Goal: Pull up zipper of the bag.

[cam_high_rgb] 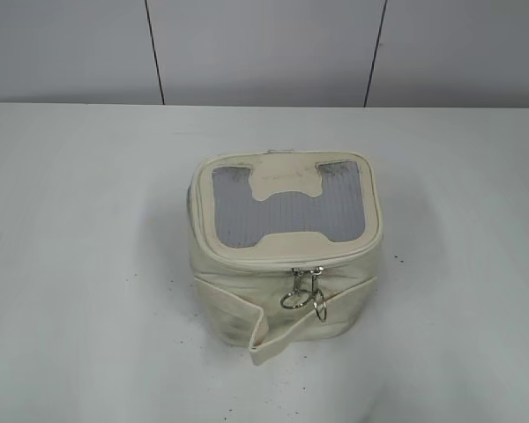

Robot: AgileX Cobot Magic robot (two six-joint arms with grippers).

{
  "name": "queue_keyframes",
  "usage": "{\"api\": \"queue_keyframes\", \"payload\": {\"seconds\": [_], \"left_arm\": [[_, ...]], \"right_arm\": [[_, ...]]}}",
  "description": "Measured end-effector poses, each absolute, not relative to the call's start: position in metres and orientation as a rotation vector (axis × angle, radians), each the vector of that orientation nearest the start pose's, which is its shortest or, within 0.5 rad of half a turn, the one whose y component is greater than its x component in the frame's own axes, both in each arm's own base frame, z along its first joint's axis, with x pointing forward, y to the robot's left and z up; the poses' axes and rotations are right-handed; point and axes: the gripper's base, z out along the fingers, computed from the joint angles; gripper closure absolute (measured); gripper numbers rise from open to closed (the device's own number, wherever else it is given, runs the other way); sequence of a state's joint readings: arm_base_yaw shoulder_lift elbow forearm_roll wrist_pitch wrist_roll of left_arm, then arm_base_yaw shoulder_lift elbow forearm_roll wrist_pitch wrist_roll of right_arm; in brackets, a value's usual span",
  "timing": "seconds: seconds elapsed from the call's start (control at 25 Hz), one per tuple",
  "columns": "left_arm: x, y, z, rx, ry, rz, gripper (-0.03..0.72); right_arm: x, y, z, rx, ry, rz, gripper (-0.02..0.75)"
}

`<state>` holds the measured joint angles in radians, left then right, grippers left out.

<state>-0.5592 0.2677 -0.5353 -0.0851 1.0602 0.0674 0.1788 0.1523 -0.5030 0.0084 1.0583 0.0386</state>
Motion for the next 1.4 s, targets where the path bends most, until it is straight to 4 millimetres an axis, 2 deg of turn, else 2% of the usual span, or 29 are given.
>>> {"api": "queue_keyframes", "payload": {"seconds": [0.64, 0.8, 0.88, 1.04, 1.4], "left_arm": [[0.025, -0.023, 0.284, 0.68, 2.193, -0.353, 0.301], [0.019, -0.015, 0.286, 0.483, 2.166, -0.275, 0.301], [0.01, -0.01, 0.287, 0.362, 2.115, -0.221, 0.301], [-0.009, -0.005, 0.287, 0.193, 2.009, -0.13, 0.301], [-0.011, -0.006, 0.287, 0.14, 2.0, -0.097, 0.301]], "right_arm": [[0.018, 0.004, 0.277, -0.118, 2.19, 0.119, 0.165], [0.014, 0.001, 0.278, 0.025, 2.162, 0.048, 0.165], [0.008, 0.001, 0.278, 0.079, 2.12, 0.019, 0.165], [-0.005, 0.001, 0.278, 0.084, 2.033, 0.014, 0.165], [-0.006, 0.001, 0.278, 0.002, 2.03, 0.065, 0.165]]}}
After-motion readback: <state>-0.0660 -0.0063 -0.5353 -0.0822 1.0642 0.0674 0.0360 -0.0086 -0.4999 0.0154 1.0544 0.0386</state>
